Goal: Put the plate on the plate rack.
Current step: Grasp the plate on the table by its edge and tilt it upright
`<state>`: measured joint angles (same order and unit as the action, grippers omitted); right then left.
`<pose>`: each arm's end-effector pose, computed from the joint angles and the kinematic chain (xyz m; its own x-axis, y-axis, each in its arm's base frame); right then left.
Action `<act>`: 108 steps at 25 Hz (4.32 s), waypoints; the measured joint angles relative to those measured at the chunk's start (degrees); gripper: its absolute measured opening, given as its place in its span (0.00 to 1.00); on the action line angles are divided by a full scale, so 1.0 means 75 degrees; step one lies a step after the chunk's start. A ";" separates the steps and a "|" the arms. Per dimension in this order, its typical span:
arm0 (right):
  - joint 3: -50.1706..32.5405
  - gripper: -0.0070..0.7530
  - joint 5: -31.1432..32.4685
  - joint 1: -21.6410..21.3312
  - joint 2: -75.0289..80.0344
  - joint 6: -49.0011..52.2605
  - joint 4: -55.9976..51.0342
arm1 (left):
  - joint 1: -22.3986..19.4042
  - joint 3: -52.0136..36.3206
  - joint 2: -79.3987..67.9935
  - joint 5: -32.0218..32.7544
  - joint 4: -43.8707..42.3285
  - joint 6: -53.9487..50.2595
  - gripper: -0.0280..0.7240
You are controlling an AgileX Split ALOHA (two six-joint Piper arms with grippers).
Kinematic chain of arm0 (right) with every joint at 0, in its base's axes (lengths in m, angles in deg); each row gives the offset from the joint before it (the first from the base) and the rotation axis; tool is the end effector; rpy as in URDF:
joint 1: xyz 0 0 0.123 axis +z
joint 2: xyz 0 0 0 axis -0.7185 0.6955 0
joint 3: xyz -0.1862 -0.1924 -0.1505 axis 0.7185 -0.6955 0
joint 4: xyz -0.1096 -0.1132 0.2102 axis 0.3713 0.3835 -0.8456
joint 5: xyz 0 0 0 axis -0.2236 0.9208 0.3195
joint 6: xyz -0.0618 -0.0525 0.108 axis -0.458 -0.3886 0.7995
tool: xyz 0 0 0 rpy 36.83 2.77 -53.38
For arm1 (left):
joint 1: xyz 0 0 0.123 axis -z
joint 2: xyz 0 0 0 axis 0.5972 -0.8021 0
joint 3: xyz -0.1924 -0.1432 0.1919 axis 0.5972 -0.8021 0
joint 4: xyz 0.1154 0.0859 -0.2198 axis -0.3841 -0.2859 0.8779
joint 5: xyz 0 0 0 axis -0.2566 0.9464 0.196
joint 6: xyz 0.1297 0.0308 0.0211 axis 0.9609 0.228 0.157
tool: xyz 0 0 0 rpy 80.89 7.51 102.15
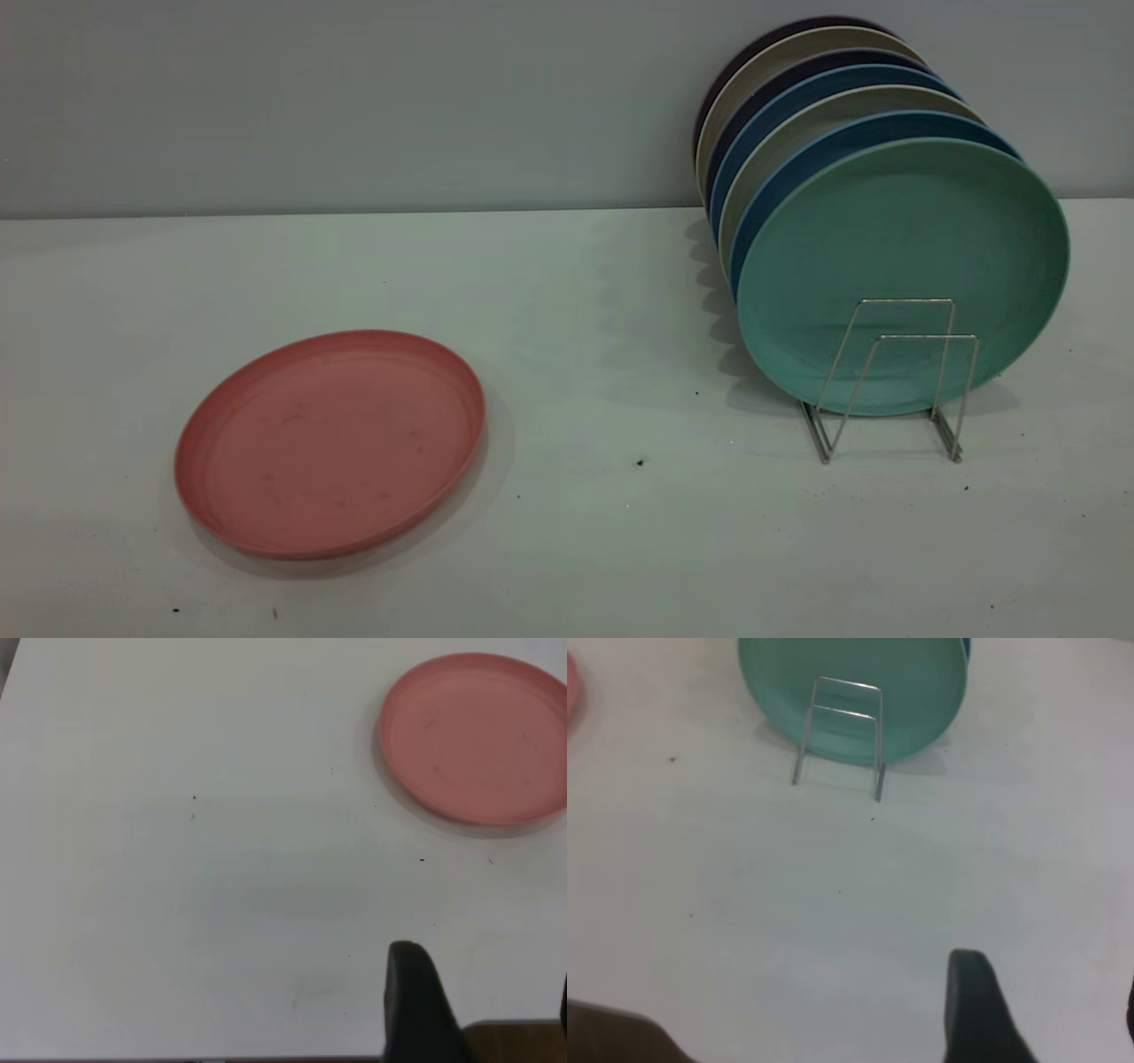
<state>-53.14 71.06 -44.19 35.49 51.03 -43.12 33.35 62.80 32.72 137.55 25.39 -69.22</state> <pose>0.0149 0.0140 0.2479 -0.5007 -0.1675 -0.8493 -0.1948 0.9777 -0.0780 0.0156 -0.0017 0.2503 -0.5099 -0.0085 -0.8602 -0.0305 0.9995 0.0082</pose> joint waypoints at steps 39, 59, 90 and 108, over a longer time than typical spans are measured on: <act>0.0000 0.56 0.0000 0.0000 0.0000 0.0008 0.0000 | 0.0000 0.0000 0.0000 0.0000 0.0000 0.0000 0.61; 0.0108 0.56 -0.3406 0.0000 0.5831 -0.2449 -0.2797 | 0.0000 0.0144 -0.9003 -0.5765 0.2075 0.0731 0.61; 0.0108 0.56 -0.4119 0.0000 0.7489 -0.3895 -0.4419 | 0.0000 0.3125 -1.6210 -0.6997 0.7954 0.5887 0.61; 0.0108 0.56 -0.4161 0.0000 0.7489 -0.3895 -0.4406 | 0.0000 0.3127 -1.5662 -0.7096 0.8077 0.5793 0.61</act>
<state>-52.33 39.86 -44.19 91.66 21.81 -76.16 33.35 86.25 -84.75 84.33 85.96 -25.76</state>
